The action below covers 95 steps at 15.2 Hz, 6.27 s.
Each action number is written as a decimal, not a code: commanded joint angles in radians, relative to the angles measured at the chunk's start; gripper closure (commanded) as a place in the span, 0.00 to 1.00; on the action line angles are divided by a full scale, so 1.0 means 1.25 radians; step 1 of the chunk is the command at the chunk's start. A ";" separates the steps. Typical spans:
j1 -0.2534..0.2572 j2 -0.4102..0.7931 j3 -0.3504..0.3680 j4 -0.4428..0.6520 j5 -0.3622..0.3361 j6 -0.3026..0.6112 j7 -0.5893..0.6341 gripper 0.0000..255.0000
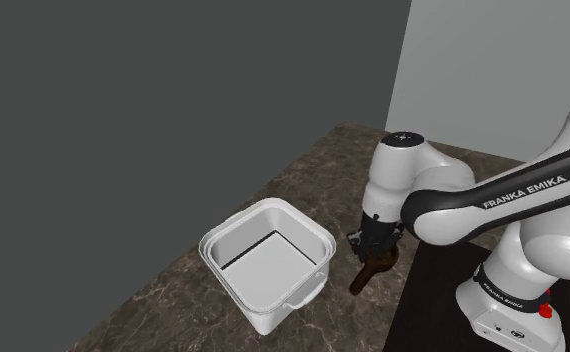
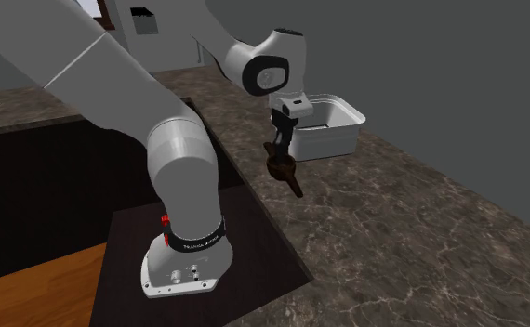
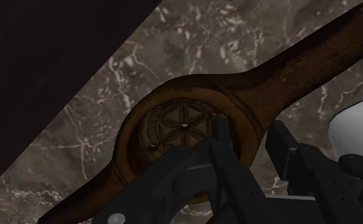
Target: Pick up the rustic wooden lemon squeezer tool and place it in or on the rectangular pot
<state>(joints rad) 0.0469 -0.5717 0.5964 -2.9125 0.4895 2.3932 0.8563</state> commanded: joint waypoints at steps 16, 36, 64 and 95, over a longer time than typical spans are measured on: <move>0.000 -0.162 -0.079 0.098 -0.060 -0.258 0.013 1.00; -0.058 -0.040 -0.059 0.354 -0.121 -0.376 0.077 1.00; -0.079 0.689 0.144 0.916 -0.558 -0.314 0.465 1.00; -0.083 0.677 0.148 0.927 -0.548 -0.334 0.459 0.00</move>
<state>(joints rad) -0.0572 0.2754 0.7813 -1.7533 -0.1957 1.9764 1.4299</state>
